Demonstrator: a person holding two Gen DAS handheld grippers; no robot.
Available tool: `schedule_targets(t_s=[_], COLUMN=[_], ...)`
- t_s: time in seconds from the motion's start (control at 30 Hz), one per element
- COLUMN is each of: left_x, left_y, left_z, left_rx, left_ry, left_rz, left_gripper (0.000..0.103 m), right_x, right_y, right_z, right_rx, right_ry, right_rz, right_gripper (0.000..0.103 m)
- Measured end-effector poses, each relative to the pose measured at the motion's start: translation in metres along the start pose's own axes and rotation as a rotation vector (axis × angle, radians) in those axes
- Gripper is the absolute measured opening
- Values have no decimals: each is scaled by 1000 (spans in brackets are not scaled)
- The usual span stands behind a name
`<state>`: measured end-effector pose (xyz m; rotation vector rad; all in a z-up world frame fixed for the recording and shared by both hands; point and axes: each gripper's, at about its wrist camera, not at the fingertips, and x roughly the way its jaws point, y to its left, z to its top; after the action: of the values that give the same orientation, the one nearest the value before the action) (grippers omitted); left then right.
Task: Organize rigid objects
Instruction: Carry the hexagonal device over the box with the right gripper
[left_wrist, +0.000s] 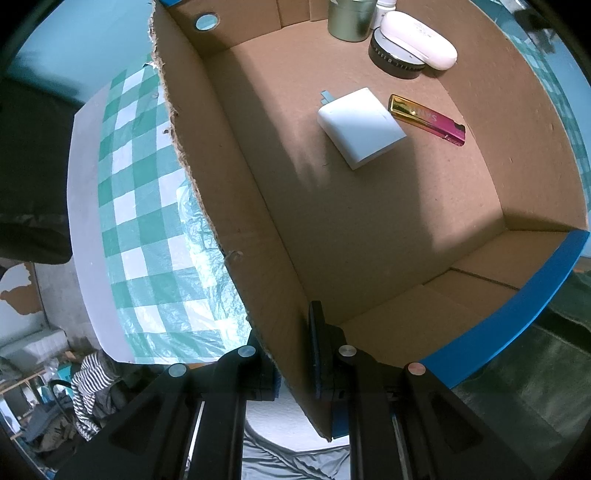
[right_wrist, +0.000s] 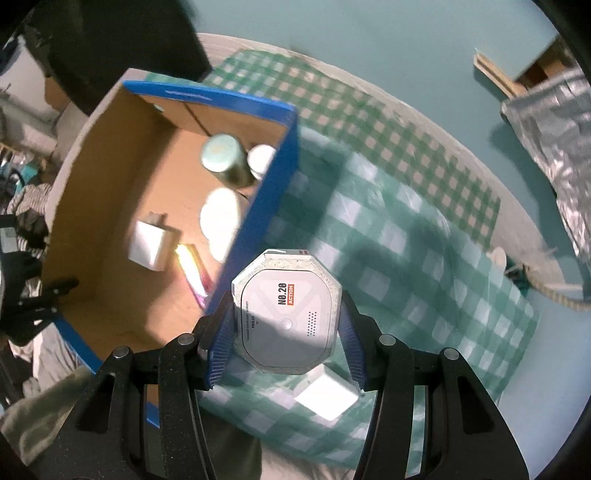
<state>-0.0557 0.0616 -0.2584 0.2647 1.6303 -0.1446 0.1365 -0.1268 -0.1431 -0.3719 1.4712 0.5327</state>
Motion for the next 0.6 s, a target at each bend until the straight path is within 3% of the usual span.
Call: schedule_targets(t_s=[0.6], left_x=[2], left_y=[6], left_z=[-3], left_rx=[-7], left_ry=[-6], left_rz=[-5], left_gripper=[12], right_x=[11], right_y=[65], right_z=[40], right_rx=[-200], right_ry=[5], right_rz=[15], right_gripper=[53])
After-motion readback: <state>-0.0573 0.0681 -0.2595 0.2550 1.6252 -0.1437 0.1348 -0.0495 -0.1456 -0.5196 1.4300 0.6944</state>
